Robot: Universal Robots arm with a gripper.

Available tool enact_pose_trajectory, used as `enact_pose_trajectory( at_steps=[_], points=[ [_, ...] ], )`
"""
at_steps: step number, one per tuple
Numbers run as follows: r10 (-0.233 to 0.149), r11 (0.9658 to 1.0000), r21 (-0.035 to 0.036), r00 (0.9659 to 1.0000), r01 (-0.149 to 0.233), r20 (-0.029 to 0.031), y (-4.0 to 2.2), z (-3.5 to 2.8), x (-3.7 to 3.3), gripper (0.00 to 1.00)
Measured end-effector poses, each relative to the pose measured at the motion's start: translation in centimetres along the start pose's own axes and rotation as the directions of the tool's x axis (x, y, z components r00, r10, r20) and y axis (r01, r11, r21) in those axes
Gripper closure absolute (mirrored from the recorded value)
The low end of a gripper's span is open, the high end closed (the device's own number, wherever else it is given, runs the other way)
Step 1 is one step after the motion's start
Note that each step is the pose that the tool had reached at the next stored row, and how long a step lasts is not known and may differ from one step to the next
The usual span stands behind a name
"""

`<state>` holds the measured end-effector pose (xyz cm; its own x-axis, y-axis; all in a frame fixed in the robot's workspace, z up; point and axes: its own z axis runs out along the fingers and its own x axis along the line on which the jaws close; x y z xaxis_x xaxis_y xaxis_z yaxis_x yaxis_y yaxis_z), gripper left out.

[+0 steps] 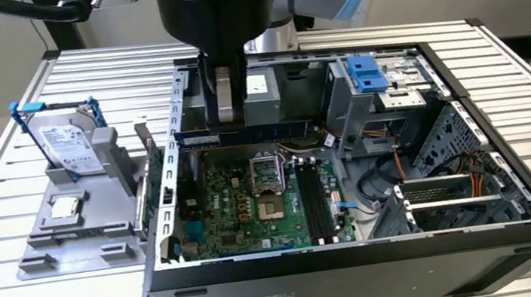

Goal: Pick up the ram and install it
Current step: 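Pick up the ram and move it above insertion slot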

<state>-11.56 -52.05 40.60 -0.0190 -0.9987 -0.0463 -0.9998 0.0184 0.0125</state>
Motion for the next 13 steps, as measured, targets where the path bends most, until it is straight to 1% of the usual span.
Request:
enact_pose_trajectory(
  at_steps=[7, 13],
  points=[
    [0.000, 1.0000, -0.0001, 1.0000, 0.000, 0.0000, -2.28, -0.03, -0.04, 1.00],
    [0.000, 1.0000, 0.0000, 1.0000, 0.000, -0.0001, -4.00, -0.05, -0.07, 1.00]
  ],
)
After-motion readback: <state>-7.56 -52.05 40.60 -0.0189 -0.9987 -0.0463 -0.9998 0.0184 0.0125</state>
